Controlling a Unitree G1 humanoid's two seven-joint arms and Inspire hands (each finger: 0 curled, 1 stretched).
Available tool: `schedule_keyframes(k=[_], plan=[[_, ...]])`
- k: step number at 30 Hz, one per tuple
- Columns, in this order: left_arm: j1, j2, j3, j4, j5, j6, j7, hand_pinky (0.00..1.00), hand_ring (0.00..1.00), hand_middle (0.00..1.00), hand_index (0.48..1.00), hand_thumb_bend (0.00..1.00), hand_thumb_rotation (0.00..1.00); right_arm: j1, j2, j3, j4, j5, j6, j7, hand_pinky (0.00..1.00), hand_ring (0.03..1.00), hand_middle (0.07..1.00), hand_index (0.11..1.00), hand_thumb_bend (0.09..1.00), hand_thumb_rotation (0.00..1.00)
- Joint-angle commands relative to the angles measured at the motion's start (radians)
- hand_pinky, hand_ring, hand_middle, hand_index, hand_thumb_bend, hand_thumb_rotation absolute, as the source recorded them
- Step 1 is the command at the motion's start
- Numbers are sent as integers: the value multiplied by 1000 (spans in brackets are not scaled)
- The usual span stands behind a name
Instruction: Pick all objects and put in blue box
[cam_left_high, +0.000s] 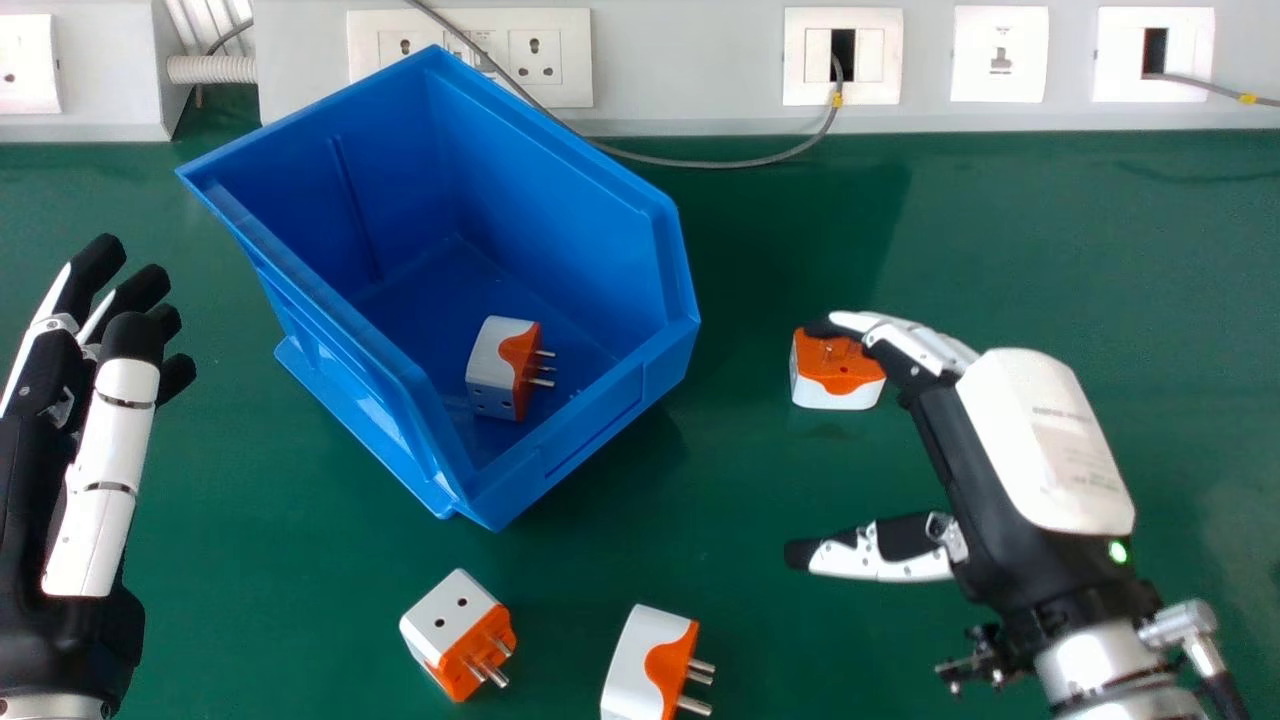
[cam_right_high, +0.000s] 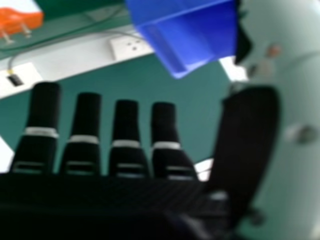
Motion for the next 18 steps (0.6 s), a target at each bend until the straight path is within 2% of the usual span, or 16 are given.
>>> schedule_keyframes(k=[1, 5, 13, 16, 18], plan=[[8, 4, 13, 4, -5, -39, -7, 905, 923, 916, 939, 494, 747, -36, -3, -14, 2, 14, 0, 0, 632, 789, 835, 805, 787, 59], [19, 3, 16, 9, -8, -54, -12, 925, 938, 927, 952, 482, 748, -89, -9, -23, 30, 25, 33, 39, 653, 811, 858, 824, 795, 93], [32, -6, 19, 50, -9, -96, -23, 963, 961, 946, 976, 481, 760, -241, -60, -7, 173, -8, 96, 105, 719, 869, 917, 870, 794, 169], [24, -6, 18, 59, -7, -99, -20, 970, 965, 950, 980, 484, 763, -299, -74, 7, 249, -8, 98, 108, 738, 885, 933, 882, 786, 192], [20, -7, 13, 52, -3, -92, -14, 970, 966, 951, 979, 487, 763, -338, -79, 16, 302, -2, 95, 110, 750, 895, 943, 891, 780, 206]])
